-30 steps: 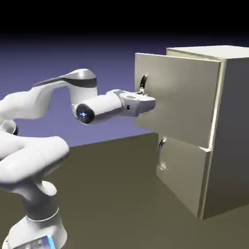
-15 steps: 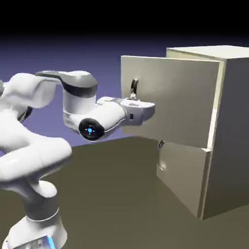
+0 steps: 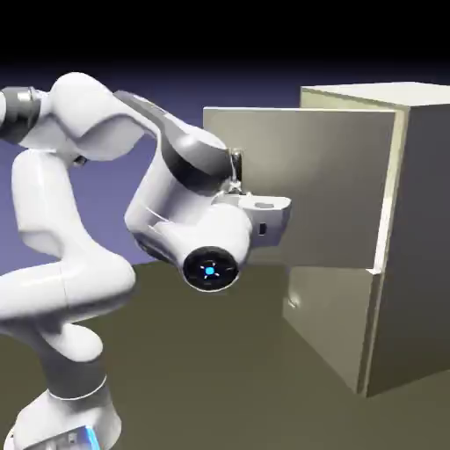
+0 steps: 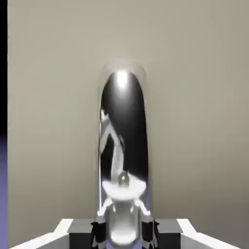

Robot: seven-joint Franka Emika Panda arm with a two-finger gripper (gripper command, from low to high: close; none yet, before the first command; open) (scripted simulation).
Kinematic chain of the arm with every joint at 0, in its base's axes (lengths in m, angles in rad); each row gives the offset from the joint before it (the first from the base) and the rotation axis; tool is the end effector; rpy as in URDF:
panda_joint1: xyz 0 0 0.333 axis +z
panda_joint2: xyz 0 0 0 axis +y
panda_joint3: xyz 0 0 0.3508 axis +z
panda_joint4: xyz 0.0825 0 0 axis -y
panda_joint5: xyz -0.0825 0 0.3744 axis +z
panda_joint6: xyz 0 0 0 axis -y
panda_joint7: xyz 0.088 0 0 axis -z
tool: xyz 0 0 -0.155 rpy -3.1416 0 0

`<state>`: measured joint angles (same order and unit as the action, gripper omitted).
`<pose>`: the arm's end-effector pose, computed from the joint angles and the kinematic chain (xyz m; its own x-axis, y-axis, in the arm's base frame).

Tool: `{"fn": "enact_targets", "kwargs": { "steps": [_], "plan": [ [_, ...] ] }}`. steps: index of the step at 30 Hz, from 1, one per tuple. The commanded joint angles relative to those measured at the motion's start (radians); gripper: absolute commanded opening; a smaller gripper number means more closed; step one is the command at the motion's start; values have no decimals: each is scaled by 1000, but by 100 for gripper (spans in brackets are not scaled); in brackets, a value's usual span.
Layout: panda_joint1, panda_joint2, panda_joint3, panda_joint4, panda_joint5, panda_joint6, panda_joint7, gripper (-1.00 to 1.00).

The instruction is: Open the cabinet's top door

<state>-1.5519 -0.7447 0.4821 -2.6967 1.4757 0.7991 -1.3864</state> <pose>0.2850 -0.0655 0.5098 0.6323 -0.3166 0.7071 0.6323 -0.3166 -0.7071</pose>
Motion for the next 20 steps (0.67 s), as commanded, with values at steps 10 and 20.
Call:
{"fn": "enact_targets", "kwargs": {
  "steps": [10,20],
  "plan": [
    [-56,362,39,286,-307,-47,-167,-100],
    [-49,636,79,535,-496,-71,-200,100]
  ]
}}
